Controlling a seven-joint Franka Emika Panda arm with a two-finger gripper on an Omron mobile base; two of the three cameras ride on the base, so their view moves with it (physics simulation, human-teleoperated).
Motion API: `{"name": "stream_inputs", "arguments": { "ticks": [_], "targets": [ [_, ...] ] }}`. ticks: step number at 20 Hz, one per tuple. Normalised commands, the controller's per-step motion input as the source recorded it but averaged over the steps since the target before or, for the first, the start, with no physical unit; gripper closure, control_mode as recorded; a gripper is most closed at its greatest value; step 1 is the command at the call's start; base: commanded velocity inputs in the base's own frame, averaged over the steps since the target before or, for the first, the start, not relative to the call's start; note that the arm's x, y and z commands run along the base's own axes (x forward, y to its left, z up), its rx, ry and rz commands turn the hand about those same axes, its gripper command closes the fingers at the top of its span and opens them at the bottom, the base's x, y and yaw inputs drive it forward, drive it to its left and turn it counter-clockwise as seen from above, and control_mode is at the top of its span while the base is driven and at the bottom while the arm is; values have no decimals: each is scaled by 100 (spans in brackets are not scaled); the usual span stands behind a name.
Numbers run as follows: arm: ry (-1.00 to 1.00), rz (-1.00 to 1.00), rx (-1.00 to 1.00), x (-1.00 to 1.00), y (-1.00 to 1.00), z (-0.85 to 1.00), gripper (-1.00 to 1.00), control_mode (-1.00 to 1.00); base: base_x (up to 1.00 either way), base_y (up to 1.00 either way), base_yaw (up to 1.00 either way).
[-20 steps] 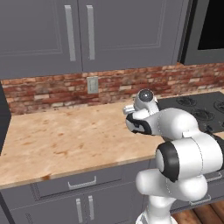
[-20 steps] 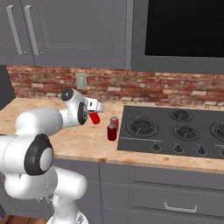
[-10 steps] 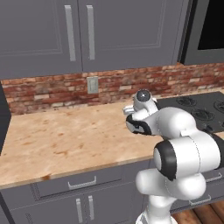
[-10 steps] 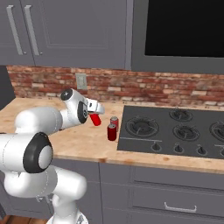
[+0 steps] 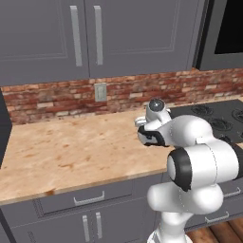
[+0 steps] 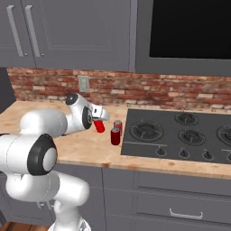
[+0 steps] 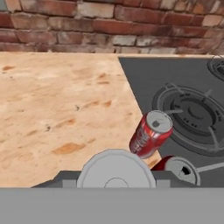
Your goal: Four empty soda cans are scattered around the kitchen. Gather all the cans and cluster them next to the stove for recycling.
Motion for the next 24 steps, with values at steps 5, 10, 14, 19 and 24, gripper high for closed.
{"name": "stream_inputs", "arguments": {
  "ticks": [5, 10, 14, 19, 24],
  "targets": [
    [5, 0, 0, 5, 0, -27, 100, -100, 0, 0, 0],
    [4, 0, 0, 9, -2, -28, 100, -100, 0, 0, 0],
    [0, 0, 1, 7, -12, -14, 100, -100, 0, 0, 0],
    [0, 0, 0, 8, -9, -6, 100, -100, 0, 0, 0],
    [0, 0, 0, 4, -2, -6, 100, -100, 0, 0, 0]
  ]
}}
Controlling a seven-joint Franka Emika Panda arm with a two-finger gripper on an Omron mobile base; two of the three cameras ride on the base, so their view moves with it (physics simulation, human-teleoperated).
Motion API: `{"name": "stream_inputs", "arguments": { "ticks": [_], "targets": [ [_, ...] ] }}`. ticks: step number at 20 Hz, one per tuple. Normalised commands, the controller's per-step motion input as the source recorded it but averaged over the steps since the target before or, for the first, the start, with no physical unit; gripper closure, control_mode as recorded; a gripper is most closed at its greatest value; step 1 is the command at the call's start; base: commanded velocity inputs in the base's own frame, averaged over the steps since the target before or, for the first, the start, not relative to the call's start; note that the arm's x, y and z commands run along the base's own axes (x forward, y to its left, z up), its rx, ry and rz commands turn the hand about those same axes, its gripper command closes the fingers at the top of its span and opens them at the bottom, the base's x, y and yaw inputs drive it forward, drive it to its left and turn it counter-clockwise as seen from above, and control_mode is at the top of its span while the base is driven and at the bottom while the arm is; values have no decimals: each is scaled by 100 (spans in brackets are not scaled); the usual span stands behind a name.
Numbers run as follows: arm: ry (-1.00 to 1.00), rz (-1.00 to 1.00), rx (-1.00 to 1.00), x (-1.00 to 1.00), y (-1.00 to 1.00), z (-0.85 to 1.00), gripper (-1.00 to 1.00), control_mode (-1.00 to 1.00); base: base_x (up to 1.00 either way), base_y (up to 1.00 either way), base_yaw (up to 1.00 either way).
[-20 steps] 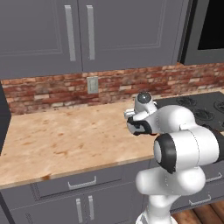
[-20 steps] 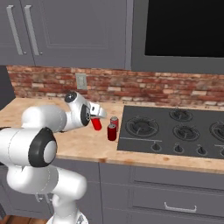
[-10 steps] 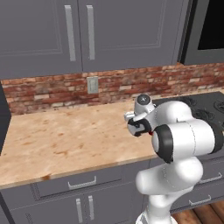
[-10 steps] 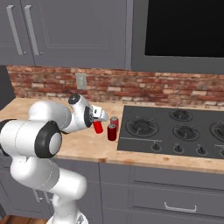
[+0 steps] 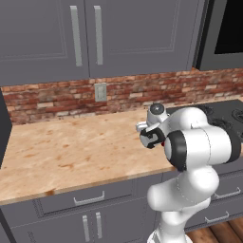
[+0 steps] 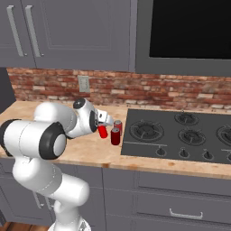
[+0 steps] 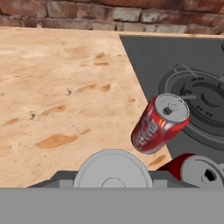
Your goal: Four empty soda cans are scattered around the kitchen. Gather all the cans and cluster them next to the stove for recycling.
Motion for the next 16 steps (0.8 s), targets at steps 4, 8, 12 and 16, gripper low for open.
{"name": "stream_inputs", "arguments": {
  "ticks": [4, 8, 12, 16],
  "targets": [
    [0, 0, 0, 7, 0, -9, 100, -100, 0, 0, 0],
    [0, 0, 1, 10, 0, -11, 100, -100, 0, 0, 0],
    [-2, 0, 2, 15, 0, -11, 100, -100, 0, 0, 0],
    [-1, 0, 3, 4, -8, -11, 100, -100, 0, 0, 0]
  ]
}}
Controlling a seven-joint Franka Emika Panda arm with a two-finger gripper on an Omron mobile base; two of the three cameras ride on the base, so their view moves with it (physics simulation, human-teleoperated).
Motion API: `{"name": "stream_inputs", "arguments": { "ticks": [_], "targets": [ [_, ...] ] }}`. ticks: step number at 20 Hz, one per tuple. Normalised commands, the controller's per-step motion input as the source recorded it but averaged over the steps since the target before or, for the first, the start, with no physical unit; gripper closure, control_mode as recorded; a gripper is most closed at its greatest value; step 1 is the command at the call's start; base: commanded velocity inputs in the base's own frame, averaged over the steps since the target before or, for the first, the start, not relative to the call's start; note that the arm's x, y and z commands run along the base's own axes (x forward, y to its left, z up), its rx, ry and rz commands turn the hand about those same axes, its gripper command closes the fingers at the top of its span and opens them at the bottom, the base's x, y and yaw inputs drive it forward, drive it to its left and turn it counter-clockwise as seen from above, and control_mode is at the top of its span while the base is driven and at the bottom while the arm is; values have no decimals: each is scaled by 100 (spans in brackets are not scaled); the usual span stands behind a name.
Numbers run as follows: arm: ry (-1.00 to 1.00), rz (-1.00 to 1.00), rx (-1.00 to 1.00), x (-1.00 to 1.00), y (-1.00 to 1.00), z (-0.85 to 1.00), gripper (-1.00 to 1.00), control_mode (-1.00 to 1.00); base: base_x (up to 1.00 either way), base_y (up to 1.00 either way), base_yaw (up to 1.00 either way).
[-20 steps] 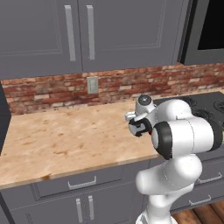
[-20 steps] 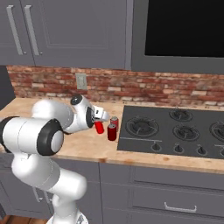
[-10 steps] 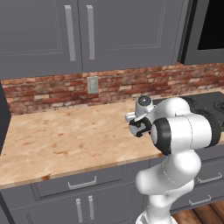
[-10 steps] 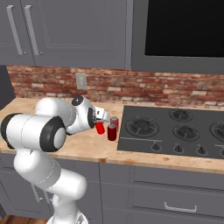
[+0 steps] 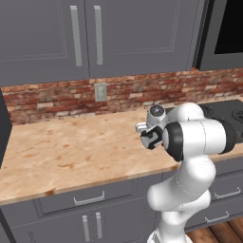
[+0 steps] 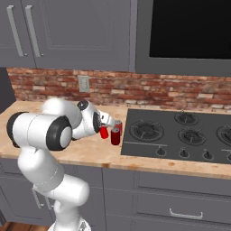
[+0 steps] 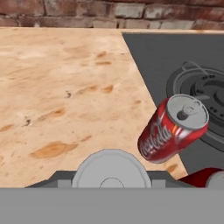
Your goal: Four empty soda cans are scattered around the kitchen. Gather all the cans and cluster them next to the stove for recycling.
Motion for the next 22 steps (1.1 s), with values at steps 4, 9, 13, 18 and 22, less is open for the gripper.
{"name": "stream_inputs", "arguments": {
  "ticks": [4, 9, 13, 18, 22],
  "targets": [
    [0, 0, 3, 1, -9, -10, 100, -100, 0, 0, 0],
    [0, 0, 2, 2, -7, -9, -100, -100, 0, 0, 0],
    [0, 0, 0, 8, 0, -1, -100, -100, 0, 0, 0],
    [0, 0, 0, 10, 0, 0, -100, -100, 0, 0, 0],
    [0, 0, 0, 6, -2, 0, -100, -100, 0, 0, 0]
  ]
}}
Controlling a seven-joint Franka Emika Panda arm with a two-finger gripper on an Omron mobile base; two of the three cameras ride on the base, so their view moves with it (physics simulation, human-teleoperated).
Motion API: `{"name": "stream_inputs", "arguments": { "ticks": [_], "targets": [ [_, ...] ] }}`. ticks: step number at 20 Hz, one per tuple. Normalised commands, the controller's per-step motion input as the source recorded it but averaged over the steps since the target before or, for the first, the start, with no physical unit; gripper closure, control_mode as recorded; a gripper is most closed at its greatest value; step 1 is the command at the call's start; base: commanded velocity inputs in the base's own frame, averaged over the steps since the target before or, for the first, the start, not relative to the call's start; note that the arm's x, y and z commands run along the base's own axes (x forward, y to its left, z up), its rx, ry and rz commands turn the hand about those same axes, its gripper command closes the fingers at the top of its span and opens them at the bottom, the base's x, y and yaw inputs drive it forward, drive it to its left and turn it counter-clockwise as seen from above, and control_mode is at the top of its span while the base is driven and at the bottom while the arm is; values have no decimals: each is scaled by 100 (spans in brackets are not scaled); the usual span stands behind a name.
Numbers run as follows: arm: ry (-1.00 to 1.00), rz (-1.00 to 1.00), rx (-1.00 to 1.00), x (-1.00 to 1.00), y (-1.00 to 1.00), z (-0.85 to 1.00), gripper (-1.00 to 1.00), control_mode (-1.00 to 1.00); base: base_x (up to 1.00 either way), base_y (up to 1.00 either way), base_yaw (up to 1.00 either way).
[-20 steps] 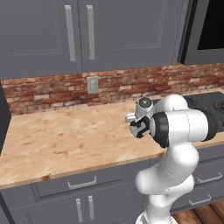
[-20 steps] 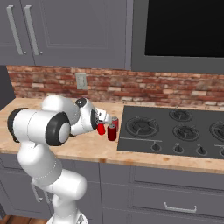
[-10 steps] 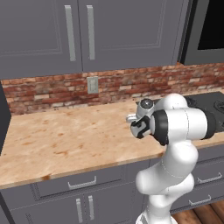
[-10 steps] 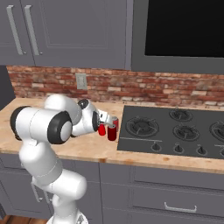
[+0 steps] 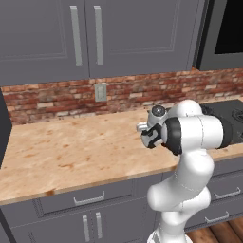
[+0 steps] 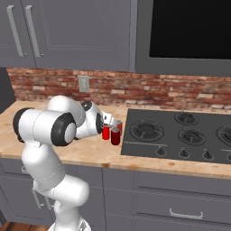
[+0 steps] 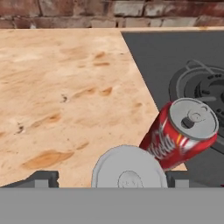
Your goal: Four empty soda cans are scattered around the kitchen. Gather all the cans and cluster them next to the stove for recycling.
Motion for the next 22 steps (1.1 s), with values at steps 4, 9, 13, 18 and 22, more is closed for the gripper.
{"name": "stream_inputs", "arguments": {
  "ticks": [4, 9, 13, 18, 22],
  "targets": [
    [0, 0, 2, 0, -16, 18, -100, -100, 0, 0, 0],
    [-2, 0, 1, -14, -2, 68, -100, -100, 0, 0, 0],
    [-1, 0, 0, -43, 0, 92, -100, -100, 0, 0, 0],
    [0, 0, 1, -57, 0, 100, -100, -100, 0, 0, 0],
    [2, 0, 4, -79, -1, 88, -100, -100, 0, 0, 0]
  ]
}}
